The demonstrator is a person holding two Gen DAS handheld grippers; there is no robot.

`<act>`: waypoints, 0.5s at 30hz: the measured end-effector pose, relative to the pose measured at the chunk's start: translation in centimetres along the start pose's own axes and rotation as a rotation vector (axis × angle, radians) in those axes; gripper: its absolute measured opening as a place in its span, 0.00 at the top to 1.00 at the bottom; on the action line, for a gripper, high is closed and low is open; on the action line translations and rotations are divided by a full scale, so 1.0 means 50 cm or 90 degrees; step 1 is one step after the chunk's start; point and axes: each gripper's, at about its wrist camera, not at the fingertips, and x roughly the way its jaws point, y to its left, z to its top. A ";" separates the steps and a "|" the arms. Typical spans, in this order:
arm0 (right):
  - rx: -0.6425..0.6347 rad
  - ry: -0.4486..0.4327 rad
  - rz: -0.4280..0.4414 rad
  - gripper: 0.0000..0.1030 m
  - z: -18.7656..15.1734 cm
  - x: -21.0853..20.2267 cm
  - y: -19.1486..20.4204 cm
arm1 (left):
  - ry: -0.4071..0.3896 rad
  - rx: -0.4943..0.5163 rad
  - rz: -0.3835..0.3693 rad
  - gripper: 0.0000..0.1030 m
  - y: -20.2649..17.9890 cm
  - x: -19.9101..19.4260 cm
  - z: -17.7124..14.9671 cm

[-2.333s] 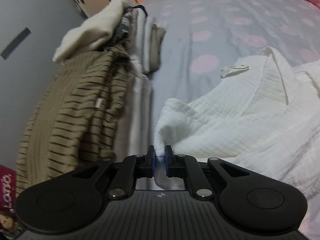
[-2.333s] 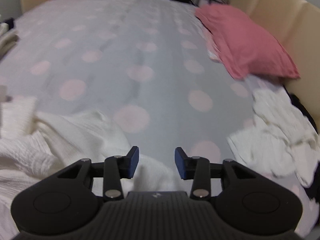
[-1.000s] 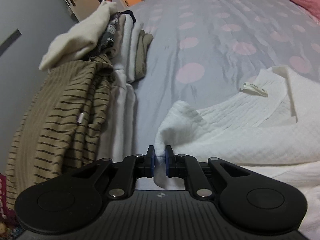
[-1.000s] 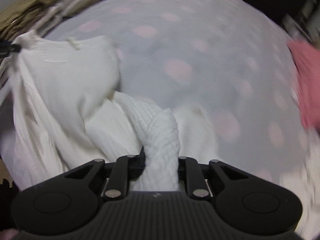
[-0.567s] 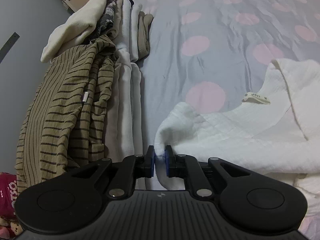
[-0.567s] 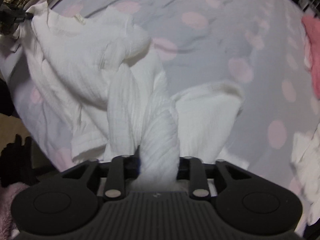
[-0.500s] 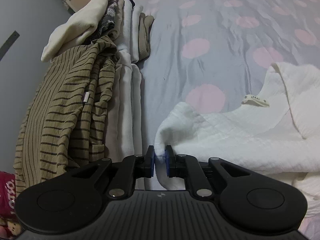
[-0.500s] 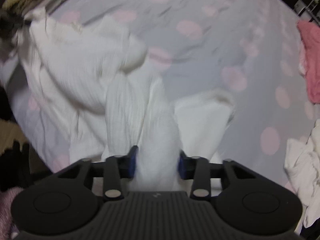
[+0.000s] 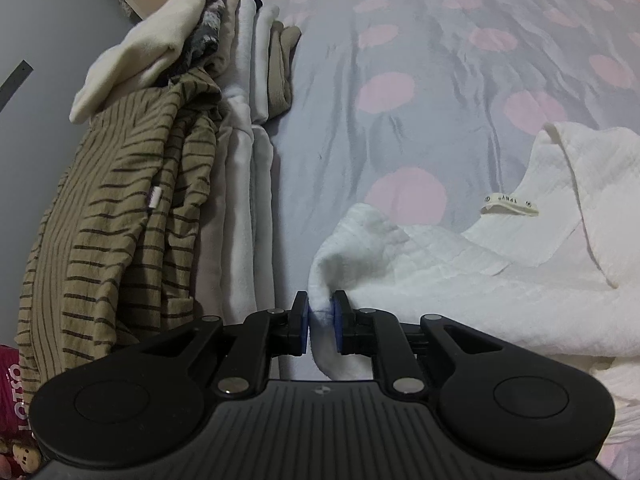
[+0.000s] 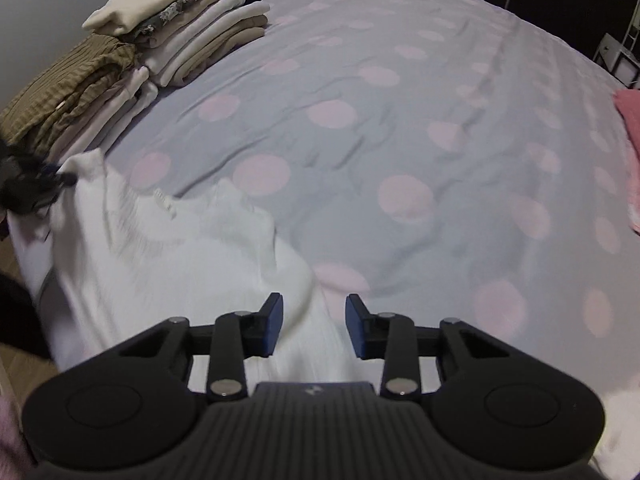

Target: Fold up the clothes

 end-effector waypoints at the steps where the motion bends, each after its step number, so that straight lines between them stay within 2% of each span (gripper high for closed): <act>1: -0.001 -0.004 0.004 0.63 0.010 0.025 0.005 | 0.003 0.001 0.000 0.88 -0.001 0.004 0.001; 8: 0.022 -0.012 0.030 0.61 0.073 0.177 0.022 | 0.017 0.005 -0.008 0.88 -0.006 0.025 0.008; 15: 0.010 0.031 0.056 0.57 0.069 0.267 0.052 | 0.021 0.009 -0.010 0.88 -0.010 0.032 0.010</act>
